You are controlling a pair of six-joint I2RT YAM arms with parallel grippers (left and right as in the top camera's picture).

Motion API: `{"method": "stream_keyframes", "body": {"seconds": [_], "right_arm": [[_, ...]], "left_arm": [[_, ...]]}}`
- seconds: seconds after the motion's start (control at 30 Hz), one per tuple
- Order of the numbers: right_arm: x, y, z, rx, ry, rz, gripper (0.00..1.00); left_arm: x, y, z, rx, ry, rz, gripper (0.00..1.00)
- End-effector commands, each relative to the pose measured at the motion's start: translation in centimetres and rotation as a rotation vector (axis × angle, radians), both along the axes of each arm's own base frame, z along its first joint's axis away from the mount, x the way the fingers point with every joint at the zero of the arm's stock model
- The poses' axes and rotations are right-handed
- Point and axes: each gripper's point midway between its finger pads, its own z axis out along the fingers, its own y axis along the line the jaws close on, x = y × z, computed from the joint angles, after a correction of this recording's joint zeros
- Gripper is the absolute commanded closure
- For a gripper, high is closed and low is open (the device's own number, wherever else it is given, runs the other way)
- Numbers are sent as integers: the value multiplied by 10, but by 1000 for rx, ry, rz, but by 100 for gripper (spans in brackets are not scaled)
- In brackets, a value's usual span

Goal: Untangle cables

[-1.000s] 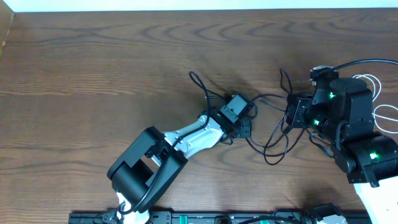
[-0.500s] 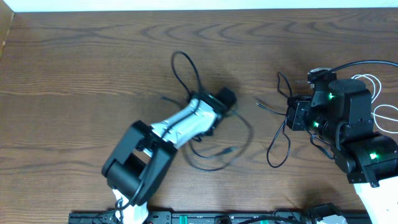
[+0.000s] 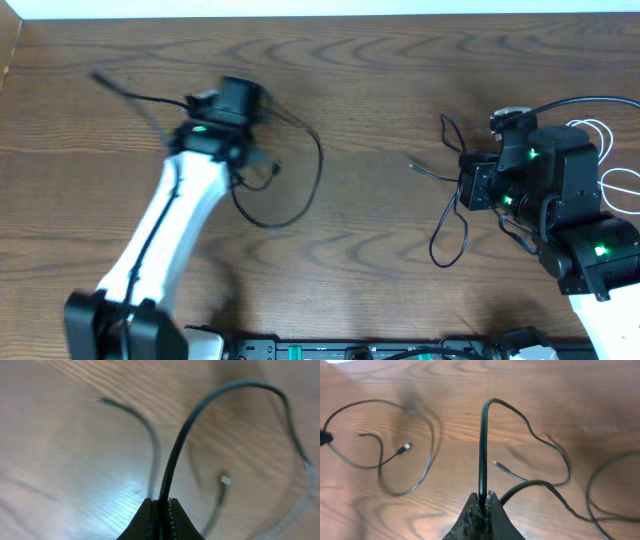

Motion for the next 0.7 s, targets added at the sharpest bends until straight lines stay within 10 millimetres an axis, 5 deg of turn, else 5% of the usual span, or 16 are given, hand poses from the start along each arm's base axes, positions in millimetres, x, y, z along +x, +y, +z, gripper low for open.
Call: {"method": "stream_keyframes", "body": {"seconds": [0.0, 0.13, 0.3, 0.47, 0.67], "right_arm": [[-5, 28, 20, 98, -58, 162, 99], [-16, 76, 82, 304, -262, 456, 99], [-6, 82, 163, 331, -655, 530, 99], [31, 28, 232, 333, -945, 141, 99], [67, -53, 237, 170, -1024, -317, 99]], "left_arm": [[2, -17, 9, -196, -4, -109, 92], [-1, -6, -1, -212, 31, -73, 93], [-13, -6, -23, -208, 95, -70, 92], [-25, -5, -39, -204, 144, -65, 93], [-28, -4, -50, -200, 151, -63, 92]]}}
